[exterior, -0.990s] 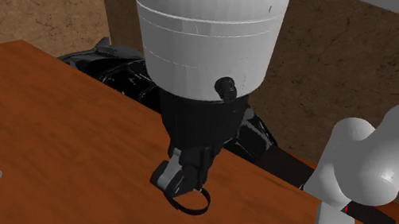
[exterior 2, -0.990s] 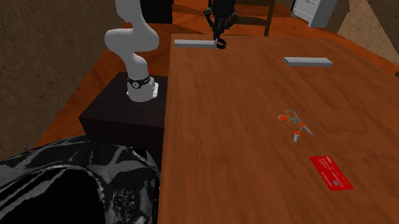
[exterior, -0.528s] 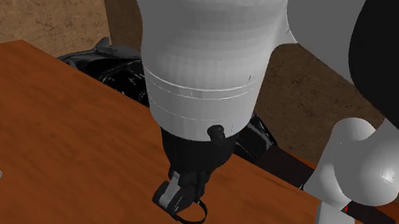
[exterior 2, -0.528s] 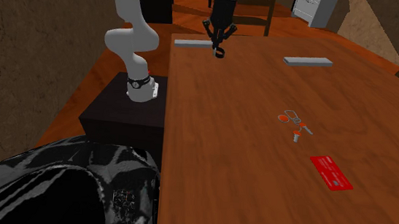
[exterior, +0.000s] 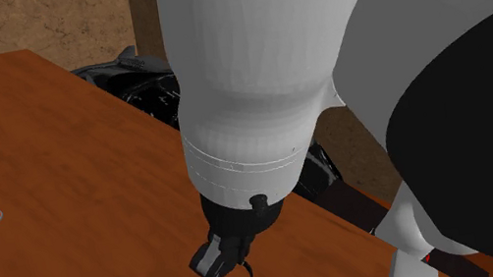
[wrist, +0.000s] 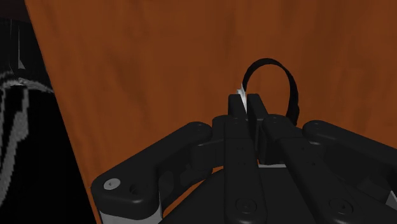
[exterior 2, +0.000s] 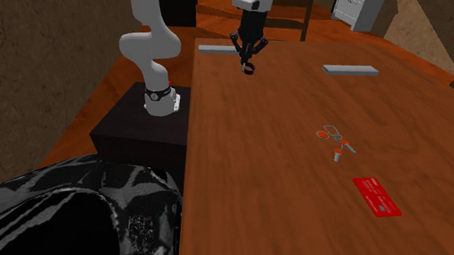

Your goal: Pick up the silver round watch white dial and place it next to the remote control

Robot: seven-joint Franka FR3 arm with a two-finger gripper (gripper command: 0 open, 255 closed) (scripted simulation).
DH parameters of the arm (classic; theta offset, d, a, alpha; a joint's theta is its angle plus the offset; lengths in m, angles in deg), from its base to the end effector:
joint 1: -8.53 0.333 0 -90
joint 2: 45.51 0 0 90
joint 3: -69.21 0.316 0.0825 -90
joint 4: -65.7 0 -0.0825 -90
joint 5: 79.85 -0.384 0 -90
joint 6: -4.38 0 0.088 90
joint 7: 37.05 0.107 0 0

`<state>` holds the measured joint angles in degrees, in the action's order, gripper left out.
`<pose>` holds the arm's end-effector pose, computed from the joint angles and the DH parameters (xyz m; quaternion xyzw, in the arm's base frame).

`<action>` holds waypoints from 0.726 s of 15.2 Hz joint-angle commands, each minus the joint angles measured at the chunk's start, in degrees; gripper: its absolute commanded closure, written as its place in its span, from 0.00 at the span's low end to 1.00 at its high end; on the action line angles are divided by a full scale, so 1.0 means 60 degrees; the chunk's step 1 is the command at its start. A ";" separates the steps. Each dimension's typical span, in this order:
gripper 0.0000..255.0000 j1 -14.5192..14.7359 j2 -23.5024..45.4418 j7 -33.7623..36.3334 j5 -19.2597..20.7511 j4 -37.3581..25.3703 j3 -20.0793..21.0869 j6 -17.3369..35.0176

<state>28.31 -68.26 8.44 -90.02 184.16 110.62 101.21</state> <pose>0.1733 0.4290 0.5435 0.9937 0.0984 0.0119 0.0525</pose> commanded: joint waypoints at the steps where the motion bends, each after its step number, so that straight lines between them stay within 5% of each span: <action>1: 1.00 0.0001 0.0001 0.0002 -0.0001 0.0010 0.0003 0.0013; 4: 1.00 0.0000 0.0001 0.0001 -0.0001 0.0009 0.0003 0.0011; 5: 0.00 0.0000 0.0001 0.0001 -0.0001 0.0009 0.0003 0.0011; 11: 0.00 -0.0025 0.0045 0.0029 0.0041 -0.0343 -0.0016 -0.0300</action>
<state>28.22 -68.07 8.52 -89.87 183.15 110.59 100.41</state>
